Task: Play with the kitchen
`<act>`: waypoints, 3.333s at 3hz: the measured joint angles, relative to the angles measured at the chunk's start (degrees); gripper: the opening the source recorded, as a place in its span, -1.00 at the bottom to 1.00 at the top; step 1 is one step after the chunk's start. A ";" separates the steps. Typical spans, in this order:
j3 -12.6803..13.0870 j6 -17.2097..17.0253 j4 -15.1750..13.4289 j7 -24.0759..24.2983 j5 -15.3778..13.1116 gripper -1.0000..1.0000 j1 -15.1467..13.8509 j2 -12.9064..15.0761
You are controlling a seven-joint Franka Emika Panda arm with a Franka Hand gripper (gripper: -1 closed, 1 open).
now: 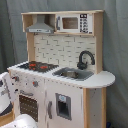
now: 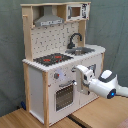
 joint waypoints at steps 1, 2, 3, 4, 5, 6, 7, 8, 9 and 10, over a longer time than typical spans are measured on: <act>1.80 -1.35 -0.30 5.44 -0.03 1.00 -0.69 0.00; 4.49 -2.27 -0.46 11.19 -0.08 1.00 -2.32 -0.01; 6.79 -2.66 -0.45 15.81 -0.13 1.00 -4.77 -0.26; 10.23 -2.58 0.36 18.34 -0.64 1.00 -8.49 -0.29; 10.04 -2.58 4.26 18.84 -0.64 1.00 -12.75 -0.30; 10.05 -2.58 4.47 19.39 -0.64 1.00 -12.87 -0.30; 10.05 -2.58 4.47 19.39 -0.64 -1.00 -12.85 -0.30; 10.67 -7.30 4.04 19.49 -0.56 -1.00 -9.72 0.87; 11.38 -11.76 3.85 19.85 -0.07 -1.00 -6.24 2.01; 12.31 -16.71 4.24 19.57 0.09 -1.00 -3.04 3.49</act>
